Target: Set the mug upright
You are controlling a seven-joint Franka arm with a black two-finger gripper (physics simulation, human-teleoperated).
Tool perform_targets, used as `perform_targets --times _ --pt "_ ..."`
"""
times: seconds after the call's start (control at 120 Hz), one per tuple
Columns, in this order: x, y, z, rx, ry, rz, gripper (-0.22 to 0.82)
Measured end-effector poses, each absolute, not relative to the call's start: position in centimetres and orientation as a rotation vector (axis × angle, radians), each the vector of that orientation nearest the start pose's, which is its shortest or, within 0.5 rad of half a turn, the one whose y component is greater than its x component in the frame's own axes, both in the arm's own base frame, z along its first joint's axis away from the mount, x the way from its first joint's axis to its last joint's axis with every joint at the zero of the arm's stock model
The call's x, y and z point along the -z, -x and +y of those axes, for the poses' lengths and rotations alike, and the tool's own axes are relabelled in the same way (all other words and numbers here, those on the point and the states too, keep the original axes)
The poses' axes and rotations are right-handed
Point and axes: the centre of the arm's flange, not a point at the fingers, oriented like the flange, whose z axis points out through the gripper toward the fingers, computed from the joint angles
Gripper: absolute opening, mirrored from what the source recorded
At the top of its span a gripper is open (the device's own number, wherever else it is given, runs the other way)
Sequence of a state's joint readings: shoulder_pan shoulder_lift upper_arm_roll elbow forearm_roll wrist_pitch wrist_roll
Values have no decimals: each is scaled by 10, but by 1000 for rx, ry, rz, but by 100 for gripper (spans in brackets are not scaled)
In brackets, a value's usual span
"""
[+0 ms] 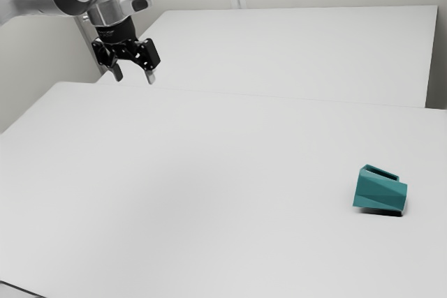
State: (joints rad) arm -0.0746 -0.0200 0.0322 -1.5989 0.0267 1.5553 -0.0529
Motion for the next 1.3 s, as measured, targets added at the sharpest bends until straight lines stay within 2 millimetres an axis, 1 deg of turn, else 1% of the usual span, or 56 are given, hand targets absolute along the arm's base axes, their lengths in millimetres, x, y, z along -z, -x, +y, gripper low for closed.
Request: perform_targets --times 0.158,0.292,0.4,0.567,0.7,0.767,0.883,1.05,1.3 --pt "-621 -546 -24 -33 3117 -10 58" --pt "-621 -548 -32 -15 3173 0 58" --pt "-608 -552 -40 6 3243 19 58" --pt "-577 -560 -54 62 3376 48 58" --pt "-546 -565 -66 115 3506 58 58" --pt "-535 -566 -72 147 3566 67 58" --pt "-509 -565 -80 191 3659 73 58" --pt "-485 -564 -91 302 3782 90 58" --pt "-436 -559 -108 444 3931 70 58"
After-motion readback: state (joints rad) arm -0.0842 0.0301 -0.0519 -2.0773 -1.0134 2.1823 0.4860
